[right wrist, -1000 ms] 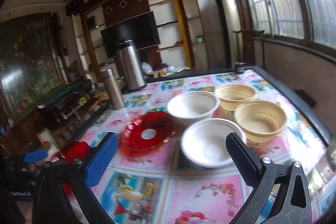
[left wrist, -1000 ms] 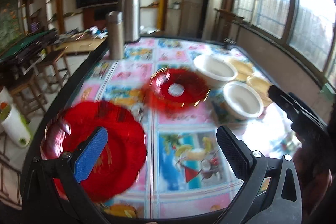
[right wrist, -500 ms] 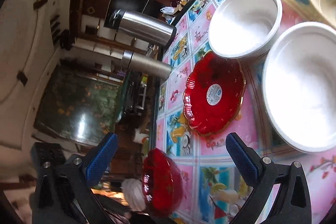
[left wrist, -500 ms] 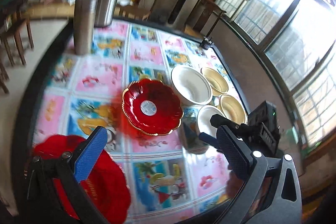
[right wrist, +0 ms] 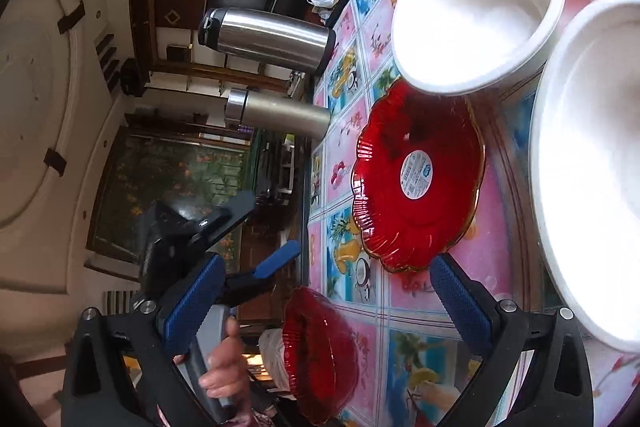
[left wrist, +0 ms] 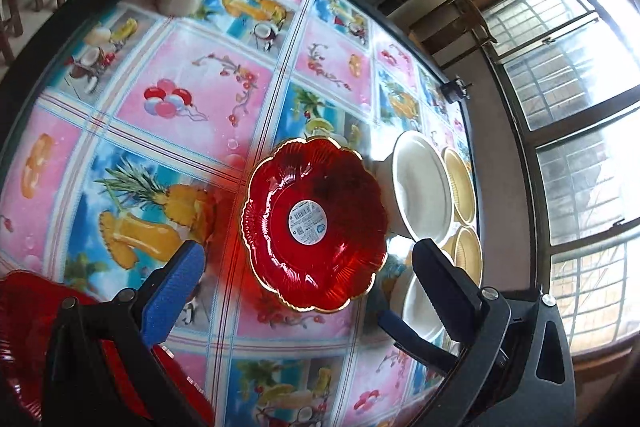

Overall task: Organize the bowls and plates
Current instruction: 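Move both grippers to the rim of the small red scalloped plate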

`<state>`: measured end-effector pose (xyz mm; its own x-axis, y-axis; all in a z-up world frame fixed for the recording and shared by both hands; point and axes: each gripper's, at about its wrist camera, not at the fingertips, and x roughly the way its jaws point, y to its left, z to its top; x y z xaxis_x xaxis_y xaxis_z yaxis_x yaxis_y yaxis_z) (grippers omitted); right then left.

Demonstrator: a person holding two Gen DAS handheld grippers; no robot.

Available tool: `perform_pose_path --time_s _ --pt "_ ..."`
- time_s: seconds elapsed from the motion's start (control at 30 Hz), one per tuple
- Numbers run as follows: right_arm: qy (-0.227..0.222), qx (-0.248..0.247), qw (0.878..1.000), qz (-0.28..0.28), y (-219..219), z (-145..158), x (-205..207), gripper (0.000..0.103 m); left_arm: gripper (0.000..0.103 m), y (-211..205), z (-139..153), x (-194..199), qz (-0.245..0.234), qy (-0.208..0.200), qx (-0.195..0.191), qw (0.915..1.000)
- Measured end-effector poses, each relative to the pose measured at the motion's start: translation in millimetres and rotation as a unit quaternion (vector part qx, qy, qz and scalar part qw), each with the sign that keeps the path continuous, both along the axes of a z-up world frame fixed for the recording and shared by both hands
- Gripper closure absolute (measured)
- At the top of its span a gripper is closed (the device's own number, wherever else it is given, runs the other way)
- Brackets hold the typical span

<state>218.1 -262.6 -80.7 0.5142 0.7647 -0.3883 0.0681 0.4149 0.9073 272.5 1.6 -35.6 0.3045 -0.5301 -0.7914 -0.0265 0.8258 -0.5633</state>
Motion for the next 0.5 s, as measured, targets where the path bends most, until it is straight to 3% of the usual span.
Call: perform_pose_path --time_s 0.2,0.5 --pt "0.005 0.006 1.0 0.011 1.9 3.2 -2.9 0.001 0.0 -14.3 -17.4 4.2 -0.002 0.013 0.011 0.9999" --pt "0.016 0.017 1.0 0.021 -0.6 -1.1 -0.1 0.001 0.0 -21.5 -27.9 13.0 0.005 0.018 -0.008 0.9998"
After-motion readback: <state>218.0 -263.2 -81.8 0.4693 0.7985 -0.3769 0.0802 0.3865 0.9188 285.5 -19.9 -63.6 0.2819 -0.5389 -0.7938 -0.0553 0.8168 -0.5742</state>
